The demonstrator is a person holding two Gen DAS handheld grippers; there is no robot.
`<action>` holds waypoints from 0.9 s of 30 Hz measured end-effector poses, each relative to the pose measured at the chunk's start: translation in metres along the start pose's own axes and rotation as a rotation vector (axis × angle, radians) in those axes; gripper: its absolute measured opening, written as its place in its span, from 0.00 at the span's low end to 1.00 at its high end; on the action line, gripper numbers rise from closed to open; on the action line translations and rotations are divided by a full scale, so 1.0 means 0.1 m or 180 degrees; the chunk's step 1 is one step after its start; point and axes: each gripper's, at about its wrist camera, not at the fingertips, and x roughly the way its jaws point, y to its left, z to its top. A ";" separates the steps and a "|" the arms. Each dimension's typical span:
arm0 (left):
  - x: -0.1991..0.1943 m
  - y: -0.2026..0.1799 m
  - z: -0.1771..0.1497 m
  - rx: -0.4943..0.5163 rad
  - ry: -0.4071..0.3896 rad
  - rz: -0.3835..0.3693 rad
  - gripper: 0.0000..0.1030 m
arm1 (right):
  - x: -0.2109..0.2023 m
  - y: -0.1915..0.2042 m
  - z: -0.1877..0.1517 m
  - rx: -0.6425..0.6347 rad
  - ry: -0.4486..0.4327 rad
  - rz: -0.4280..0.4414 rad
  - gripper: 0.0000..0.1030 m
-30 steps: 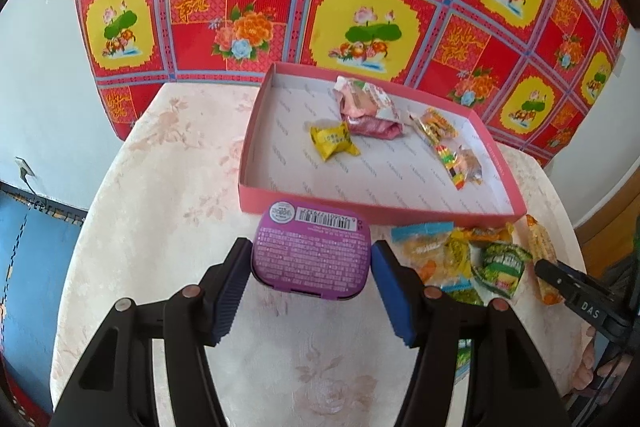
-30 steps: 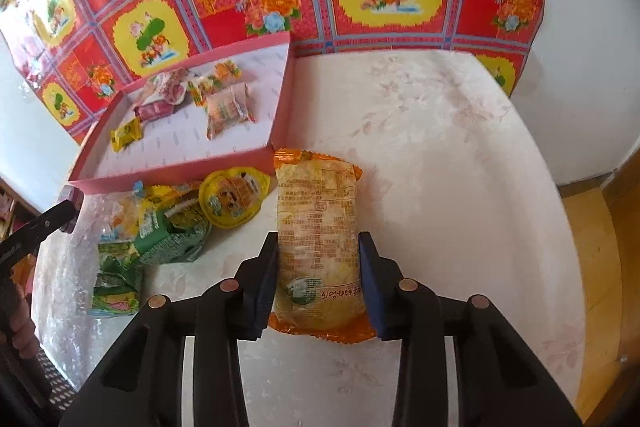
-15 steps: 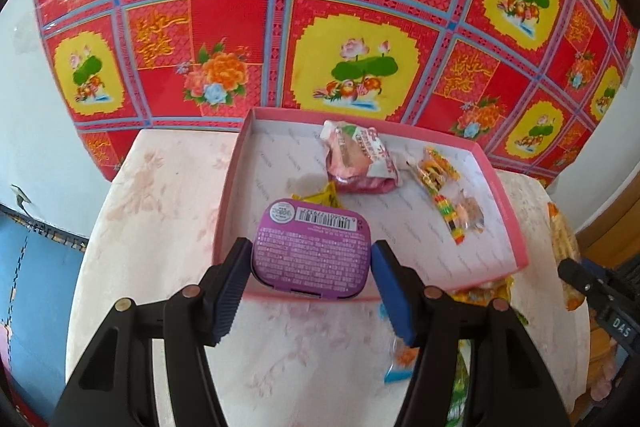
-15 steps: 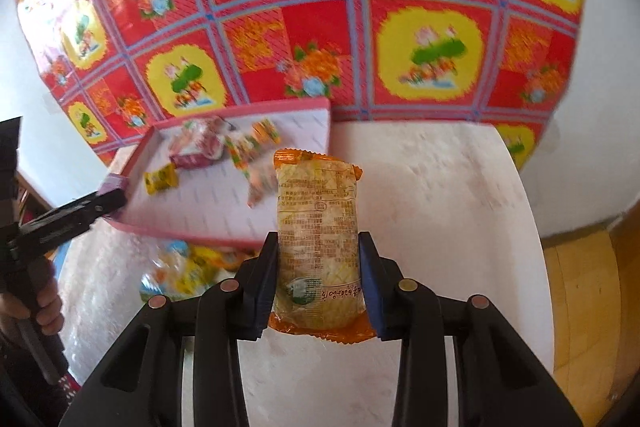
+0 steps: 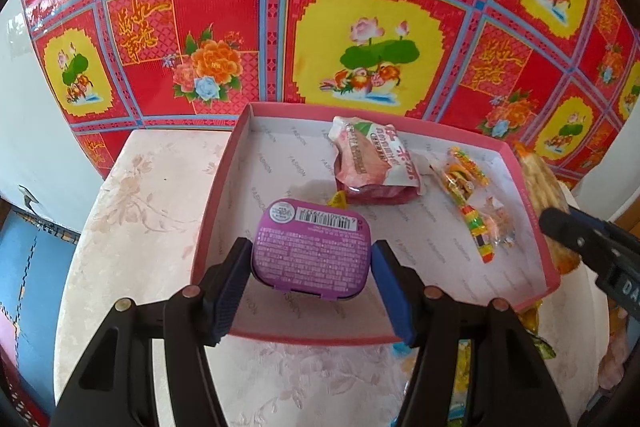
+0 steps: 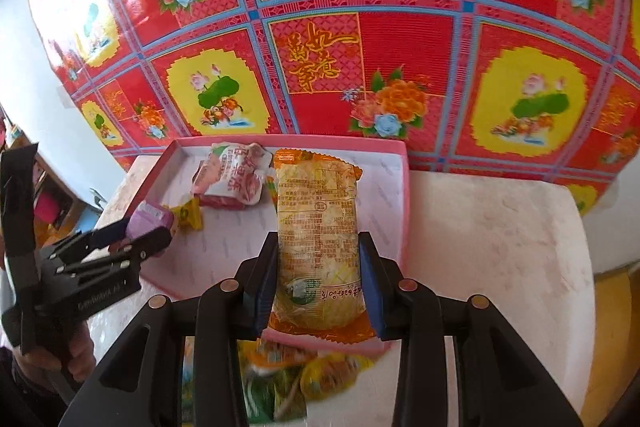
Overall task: Organize snacks
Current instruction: 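Carry the purple tin with the left gripper into the tray while the right carries the cracker pack there, then open both grippers to drop the tin and cracker pack in the tray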
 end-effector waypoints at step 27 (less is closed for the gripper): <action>0.22 0.04 0.29 -0.0028 0.0041 0.0052 0.64 | 0.52 -0.05 0.10 0.0022 0.0039 -0.0012 0.37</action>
